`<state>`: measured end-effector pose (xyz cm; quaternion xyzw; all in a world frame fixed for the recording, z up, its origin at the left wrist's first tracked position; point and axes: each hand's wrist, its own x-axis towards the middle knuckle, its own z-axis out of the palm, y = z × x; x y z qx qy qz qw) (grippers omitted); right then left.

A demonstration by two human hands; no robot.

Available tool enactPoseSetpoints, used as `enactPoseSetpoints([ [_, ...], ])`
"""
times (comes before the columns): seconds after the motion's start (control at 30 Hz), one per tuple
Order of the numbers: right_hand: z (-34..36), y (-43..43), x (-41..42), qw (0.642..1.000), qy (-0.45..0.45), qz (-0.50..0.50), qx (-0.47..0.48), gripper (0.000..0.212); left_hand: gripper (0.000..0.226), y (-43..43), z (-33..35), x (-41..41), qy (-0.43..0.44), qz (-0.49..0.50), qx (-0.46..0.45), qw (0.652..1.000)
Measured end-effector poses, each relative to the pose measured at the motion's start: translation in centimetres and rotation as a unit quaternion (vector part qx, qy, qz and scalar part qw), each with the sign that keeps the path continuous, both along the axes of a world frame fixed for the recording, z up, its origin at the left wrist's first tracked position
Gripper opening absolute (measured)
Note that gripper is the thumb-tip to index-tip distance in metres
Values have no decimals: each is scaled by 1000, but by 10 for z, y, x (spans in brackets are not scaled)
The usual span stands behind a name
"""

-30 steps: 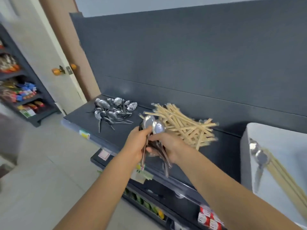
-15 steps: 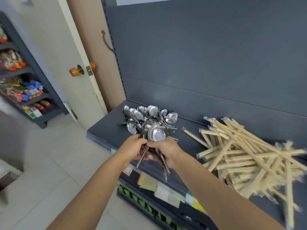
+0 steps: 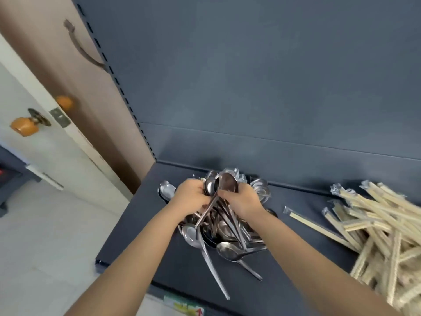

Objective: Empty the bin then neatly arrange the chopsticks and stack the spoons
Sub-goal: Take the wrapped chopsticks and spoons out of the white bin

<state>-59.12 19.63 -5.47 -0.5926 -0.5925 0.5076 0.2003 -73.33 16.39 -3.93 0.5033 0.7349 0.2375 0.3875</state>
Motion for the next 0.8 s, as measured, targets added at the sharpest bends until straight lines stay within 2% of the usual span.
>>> enactPoseSetpoints([
  [0.17,-5,1,-2,991,-101,-35,78,22,17,27,-3,-18,26,-104,-22,994],
  [0.27,-9,-8,-3,979,-142,-71,130,5,12,34,-5,-29,41,-145,14,989],
  [0.3,-10,-11,-3,973,-165,-84,141,4,6,37,-5,-32,46,-156,26,986],
  [0.43,-14,-17,-2,944,-258,-139,149,13,5,42,-12,-44,96,-215,104,966],
  [0.5,-12,-21,-2,950,-238,-130,156,13,20,41,-18,-45,114,-278,138,944],
  [0.57,-7,-26,-6,967,-177,-97,156,12,35,41,-21,-43,127,-343,158,917],
  [0.63,-1,-31,-11,976,-123,-66,169,15,39,41,-22,-41,152,-372,170,900],
  [0.7,-1,-37,-14,972,-128,-52,189,22,39,39,-23,-42,167,-371,170,897],
  [0.8,-5,-42,-14,964,-167,-94,185,26,35,34,-24,-48,151,-358,188,902],
])
